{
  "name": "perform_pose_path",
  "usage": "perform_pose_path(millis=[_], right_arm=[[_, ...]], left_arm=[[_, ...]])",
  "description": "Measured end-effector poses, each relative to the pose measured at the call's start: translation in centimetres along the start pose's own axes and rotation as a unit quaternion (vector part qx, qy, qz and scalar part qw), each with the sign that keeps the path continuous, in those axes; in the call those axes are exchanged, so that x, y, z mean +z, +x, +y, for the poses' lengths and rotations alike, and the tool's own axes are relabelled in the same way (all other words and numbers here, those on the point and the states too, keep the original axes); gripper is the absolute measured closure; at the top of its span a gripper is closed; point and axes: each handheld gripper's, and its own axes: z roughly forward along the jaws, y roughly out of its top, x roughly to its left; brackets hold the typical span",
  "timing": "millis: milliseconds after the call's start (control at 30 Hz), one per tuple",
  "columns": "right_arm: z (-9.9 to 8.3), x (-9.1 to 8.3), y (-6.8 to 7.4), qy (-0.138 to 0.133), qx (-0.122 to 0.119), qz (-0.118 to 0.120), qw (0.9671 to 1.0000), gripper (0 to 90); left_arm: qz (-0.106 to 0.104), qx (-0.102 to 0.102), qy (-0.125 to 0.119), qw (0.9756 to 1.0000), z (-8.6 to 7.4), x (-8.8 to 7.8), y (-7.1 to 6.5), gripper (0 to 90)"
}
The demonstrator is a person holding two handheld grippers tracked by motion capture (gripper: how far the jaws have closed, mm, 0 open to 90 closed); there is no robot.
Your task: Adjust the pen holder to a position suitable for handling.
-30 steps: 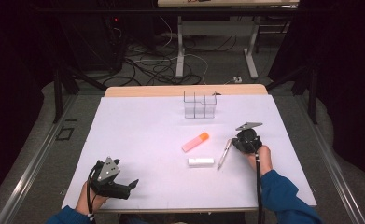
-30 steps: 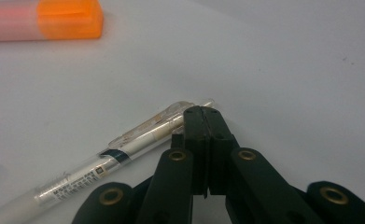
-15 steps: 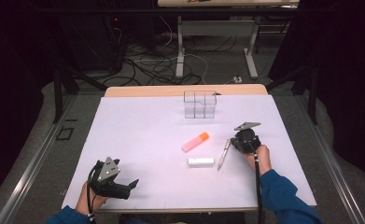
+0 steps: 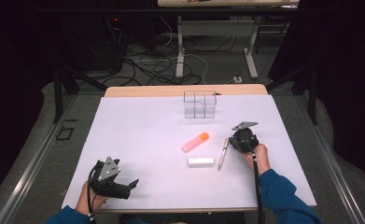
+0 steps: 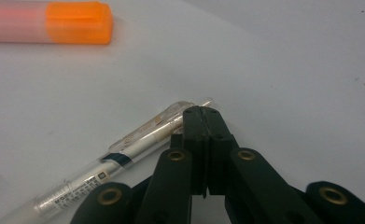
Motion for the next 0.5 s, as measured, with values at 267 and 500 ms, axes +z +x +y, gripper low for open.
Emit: perform_pose_path(millis=[267,500], right_arm=[[0.4,0.3,0.1,0.001,-0.012,0.003,0.9999,90.0],[1.4,1.3,0.8,0.001,-0.019,0.010,0.9998,90.0]], left_arm=[[-0.001,0.001,0.000,1.0000,0.0,0.0,0.0,0.3],[-0.002,-0.001,-0.002,1.0000,0.0,0.0,0.0,0.3]])
